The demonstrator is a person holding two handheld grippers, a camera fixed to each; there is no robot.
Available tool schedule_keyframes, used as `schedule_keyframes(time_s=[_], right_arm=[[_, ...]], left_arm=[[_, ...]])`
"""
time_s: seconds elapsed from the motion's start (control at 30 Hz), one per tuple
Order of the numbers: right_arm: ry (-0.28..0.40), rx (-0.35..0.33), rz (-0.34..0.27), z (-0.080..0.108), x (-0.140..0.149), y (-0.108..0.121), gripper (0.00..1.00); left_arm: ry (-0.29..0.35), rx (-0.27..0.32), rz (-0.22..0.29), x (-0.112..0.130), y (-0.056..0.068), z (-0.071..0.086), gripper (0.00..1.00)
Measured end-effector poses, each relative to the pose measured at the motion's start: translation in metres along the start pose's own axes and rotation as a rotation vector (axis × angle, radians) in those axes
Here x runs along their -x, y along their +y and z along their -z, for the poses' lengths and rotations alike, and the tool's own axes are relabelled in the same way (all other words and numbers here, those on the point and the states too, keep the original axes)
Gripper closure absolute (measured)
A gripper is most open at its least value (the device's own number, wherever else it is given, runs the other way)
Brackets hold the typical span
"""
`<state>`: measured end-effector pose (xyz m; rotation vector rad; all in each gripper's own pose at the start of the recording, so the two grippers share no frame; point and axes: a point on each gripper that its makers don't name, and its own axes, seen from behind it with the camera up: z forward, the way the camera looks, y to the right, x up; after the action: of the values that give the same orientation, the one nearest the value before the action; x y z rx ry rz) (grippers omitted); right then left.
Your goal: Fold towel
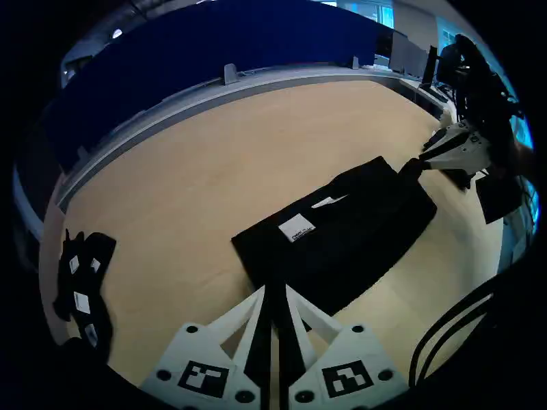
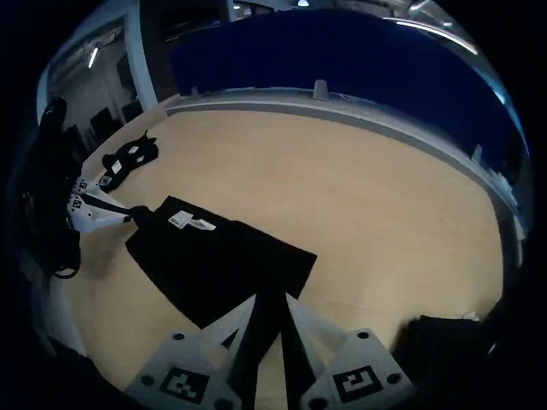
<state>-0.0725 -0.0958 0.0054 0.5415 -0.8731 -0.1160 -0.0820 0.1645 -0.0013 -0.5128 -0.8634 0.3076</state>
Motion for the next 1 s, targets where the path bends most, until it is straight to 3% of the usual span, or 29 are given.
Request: schedule_keyframes(time_s=[0.43,0.7,0.83,0.97,1.0], right_arm=[[-0.01,0.04,-0.031,-0.017,0.006,0.008,0.76],[-0.004,0.072,-0.042,-0.025,0.006,0.013,0.68],[-0.004,0.085,-0.041,-0.026,0.005,0.016,0.46],[-0.006,0.104,-0.029,-0.028,0.005,0.019,0.38],[-0.007,0.111,-0.024,-0.028,0.006,0.02,0.36]], left_arm=[[-0.019,-0.026,0.026,0.002,-0.006,-0.02,0.86],[-0.014,-0.045,0.035,0.001,-0.013,-0.027,0.73],[-0.018,-0.058,0.042,0.002,-0.019,-0.028,0.53],[-0.026,-0.065,0.057,0.004,-0.023,-0.029,0.2],[-0.026,-0.067,0.06,0.004,-0.024,-0.029,0.17]])
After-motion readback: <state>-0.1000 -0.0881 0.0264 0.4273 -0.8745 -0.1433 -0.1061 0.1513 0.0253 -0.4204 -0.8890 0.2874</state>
